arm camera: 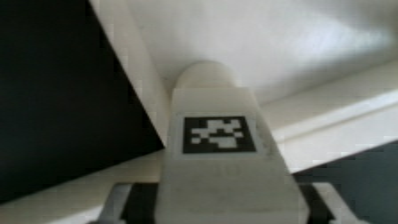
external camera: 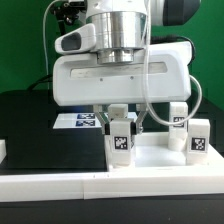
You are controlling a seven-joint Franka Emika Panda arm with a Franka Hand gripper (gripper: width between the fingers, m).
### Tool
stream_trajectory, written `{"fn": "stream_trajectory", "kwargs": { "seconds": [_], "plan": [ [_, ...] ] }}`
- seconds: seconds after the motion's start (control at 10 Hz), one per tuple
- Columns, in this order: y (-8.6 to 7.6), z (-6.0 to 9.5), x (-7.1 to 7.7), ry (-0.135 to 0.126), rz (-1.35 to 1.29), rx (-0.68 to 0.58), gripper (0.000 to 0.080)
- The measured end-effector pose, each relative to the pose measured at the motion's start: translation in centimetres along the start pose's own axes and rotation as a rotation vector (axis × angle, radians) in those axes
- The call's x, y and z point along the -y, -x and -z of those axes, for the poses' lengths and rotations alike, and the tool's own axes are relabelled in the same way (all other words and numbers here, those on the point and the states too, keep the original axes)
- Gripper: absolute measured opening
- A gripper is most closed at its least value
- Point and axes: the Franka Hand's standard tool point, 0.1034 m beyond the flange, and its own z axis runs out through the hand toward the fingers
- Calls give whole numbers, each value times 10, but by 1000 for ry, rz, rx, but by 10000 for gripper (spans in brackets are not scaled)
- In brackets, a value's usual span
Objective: Assemble square table
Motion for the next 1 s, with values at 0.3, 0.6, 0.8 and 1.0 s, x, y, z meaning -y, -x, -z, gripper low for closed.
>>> {"fn": "stream_trajectory", "kwargs": {
  "seconds": [0.3, 0.6, 0.8, 1.0],
  "plan": [
    [0, 0, -3, 3, -396, 0, 291],
    [-1, 0, -4, 5, -527, 0, 291],
    [0, 0, -4, 4, -514, 1, 523],
    [1, 0, -2, 4, -395, 2, 623]
  ]
}}
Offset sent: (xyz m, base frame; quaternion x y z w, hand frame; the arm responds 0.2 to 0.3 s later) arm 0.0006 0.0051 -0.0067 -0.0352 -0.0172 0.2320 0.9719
